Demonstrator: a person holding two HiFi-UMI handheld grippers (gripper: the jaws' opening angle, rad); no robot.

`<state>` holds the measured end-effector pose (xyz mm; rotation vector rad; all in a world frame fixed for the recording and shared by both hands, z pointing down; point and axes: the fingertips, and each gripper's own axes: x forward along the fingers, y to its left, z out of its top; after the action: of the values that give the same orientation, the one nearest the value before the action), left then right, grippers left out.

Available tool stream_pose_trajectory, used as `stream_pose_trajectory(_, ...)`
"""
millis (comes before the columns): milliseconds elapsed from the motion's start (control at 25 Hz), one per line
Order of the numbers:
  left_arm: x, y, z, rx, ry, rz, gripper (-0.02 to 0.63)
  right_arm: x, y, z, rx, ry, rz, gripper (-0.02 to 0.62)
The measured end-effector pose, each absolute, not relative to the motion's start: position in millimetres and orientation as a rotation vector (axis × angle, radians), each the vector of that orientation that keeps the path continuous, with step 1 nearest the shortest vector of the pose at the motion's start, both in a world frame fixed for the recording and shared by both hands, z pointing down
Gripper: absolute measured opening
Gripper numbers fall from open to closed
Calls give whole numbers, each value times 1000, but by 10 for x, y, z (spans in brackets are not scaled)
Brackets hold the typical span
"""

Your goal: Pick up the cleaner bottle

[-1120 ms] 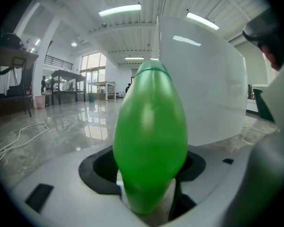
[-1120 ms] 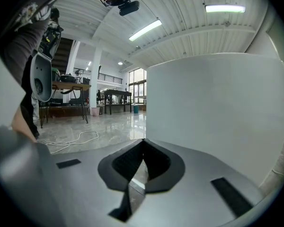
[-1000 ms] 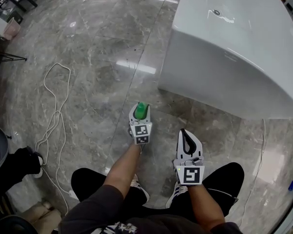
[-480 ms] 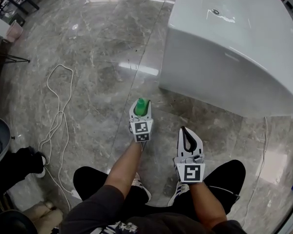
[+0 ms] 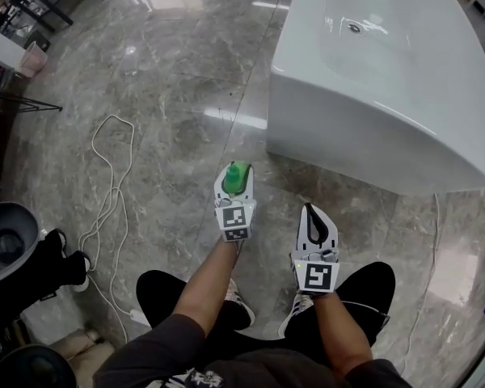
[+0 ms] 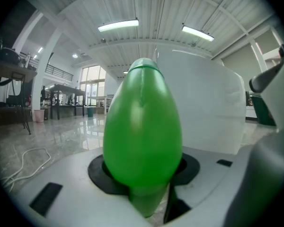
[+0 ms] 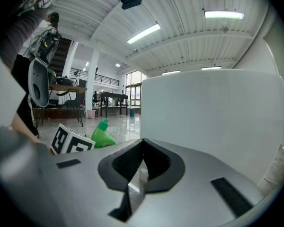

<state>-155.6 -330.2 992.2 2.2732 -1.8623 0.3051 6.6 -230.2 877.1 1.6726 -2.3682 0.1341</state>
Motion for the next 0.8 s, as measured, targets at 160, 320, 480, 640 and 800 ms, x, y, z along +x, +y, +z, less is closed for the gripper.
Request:
stream_pose_trajectory(160,-1587,-3207,9173,2282,-1866,290,183,81,-2337,8168,1689,-2369,142,15)
stream_pose_trajectory(320,-1584,-3062,8222,2293,-1882,268,183,98,-2321,7325,1691,-2355,157,15)
stream_pose_trajectory(480,-1528,-2926,7157,2303,-1878,251,183,121,-2243,6413,1690,-2373,167,15)
stream_pose_trajectory(640,-1501,-2823,6140,2306,-1899,234,183,178,-2150,5559,1678,-2398,170,15)
stream_pose_trajectory(800,-1429,-2628,5187,2293,-1910,225,183,279,-2005,4741,1663,-2418,164,15)
